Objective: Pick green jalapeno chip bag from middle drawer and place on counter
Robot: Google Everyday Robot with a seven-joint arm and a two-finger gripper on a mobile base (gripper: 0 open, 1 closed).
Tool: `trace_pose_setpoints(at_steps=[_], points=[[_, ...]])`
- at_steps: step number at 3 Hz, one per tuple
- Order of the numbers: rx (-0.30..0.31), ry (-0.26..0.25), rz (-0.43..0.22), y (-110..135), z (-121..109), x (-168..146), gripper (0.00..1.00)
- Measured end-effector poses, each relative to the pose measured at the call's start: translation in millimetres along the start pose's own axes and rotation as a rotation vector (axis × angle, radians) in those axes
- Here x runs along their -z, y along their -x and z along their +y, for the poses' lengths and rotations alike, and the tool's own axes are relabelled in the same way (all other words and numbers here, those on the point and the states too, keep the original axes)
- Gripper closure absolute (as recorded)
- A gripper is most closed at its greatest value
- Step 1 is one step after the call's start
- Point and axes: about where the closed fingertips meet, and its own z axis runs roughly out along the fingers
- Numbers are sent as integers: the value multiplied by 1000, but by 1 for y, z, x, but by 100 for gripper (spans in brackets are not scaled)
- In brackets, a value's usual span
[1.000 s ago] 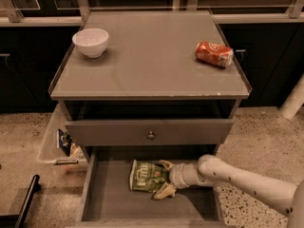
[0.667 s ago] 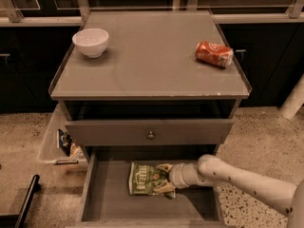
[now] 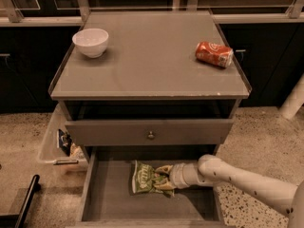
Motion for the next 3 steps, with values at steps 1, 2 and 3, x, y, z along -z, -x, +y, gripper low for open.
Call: trace_pose_setpoints(at_steps=[1, 2, 3], points=[[0, 0, 0, 0, 0, 0, 100], [0, 0, 0, 0, 0, 0, 100], [-3, -3, 4, 7, 4, 13, 100]])
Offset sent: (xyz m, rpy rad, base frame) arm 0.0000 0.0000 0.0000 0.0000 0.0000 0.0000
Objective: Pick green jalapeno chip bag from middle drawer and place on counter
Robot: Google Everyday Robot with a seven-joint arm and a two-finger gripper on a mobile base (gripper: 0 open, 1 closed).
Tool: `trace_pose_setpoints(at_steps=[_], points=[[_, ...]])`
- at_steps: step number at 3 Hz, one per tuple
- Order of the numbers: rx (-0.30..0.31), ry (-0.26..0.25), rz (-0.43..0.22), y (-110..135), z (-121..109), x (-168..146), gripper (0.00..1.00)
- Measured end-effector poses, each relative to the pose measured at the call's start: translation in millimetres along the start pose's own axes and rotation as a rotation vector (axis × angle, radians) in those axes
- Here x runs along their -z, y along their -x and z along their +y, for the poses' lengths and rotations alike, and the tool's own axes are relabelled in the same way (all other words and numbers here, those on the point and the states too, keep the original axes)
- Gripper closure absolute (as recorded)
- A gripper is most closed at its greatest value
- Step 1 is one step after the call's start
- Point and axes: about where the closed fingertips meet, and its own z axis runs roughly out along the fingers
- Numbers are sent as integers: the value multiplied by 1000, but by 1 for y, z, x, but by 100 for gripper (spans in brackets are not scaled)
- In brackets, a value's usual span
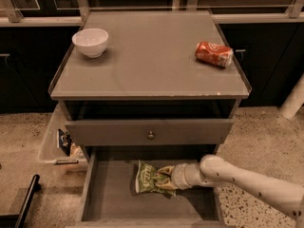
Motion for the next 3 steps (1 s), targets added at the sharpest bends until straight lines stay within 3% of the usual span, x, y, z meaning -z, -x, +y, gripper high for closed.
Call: trace_pose_setpoints(at_steps=[3], points=[[124, -78, -59, 85, 16, 140, 100]])
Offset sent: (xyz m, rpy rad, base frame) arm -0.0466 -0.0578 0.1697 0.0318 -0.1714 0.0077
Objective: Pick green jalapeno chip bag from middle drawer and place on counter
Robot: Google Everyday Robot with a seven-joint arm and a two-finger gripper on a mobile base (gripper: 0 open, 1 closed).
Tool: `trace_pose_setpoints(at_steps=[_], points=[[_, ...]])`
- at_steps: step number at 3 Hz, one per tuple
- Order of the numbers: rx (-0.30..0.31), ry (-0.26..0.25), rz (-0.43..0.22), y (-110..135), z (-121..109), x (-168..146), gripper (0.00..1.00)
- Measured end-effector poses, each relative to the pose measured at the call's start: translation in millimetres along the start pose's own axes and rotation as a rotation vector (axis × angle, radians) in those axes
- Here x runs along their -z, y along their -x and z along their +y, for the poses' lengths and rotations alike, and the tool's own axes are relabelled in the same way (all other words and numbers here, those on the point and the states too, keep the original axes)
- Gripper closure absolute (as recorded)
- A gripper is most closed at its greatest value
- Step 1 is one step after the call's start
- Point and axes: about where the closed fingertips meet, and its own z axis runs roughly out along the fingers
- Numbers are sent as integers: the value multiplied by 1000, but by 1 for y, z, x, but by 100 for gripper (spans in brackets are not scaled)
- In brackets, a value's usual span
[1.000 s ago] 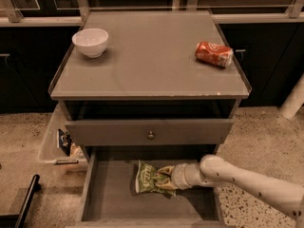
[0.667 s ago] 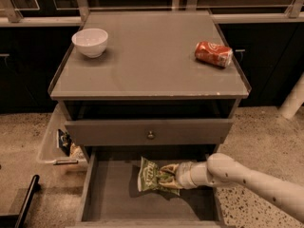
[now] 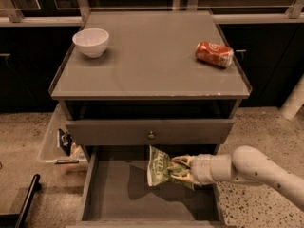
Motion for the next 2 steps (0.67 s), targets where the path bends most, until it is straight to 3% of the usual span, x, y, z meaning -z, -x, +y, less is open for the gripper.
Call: trace_pose_setpoints(at_steps=[1, 2], points=[[45, -35, -3, 21, -18, 31, 100], [47, -35, -6, 23, -16, 34, 100]])
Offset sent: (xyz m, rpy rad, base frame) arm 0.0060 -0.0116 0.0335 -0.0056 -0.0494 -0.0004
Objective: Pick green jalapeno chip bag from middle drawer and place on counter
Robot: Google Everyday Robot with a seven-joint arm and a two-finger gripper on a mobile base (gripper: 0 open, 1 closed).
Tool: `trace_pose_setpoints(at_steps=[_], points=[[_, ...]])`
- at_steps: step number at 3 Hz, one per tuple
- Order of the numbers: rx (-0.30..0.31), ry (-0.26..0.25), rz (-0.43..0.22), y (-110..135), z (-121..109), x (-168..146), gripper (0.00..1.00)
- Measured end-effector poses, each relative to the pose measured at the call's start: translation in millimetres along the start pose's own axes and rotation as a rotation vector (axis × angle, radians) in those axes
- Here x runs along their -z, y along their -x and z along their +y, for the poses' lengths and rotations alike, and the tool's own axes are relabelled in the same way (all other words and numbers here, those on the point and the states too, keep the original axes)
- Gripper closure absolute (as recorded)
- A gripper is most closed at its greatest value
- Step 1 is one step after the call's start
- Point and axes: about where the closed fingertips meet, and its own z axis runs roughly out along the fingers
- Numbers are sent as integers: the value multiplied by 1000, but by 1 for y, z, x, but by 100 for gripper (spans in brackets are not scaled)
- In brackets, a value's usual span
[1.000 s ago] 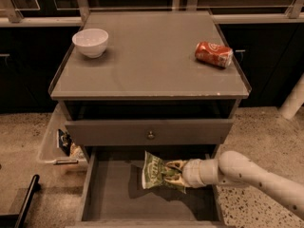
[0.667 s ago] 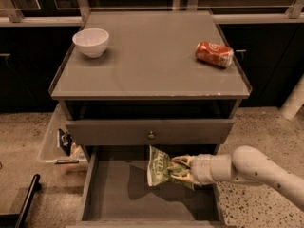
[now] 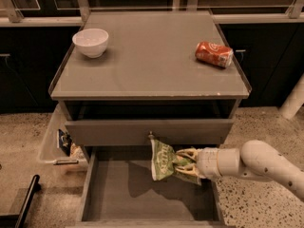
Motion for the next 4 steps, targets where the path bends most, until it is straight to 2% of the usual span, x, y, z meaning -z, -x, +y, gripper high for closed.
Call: trace_pose_setpoints(at_steps=[1, 2, 3, 4], points=[[75, -2, -24, 32, 7, 22, 100], [199, 5, -52, 89, 14, 56, 100], [305, -2, -55, 145, 4, 83, 100], [385, -14, -6, 193, -20, 102, 100]])
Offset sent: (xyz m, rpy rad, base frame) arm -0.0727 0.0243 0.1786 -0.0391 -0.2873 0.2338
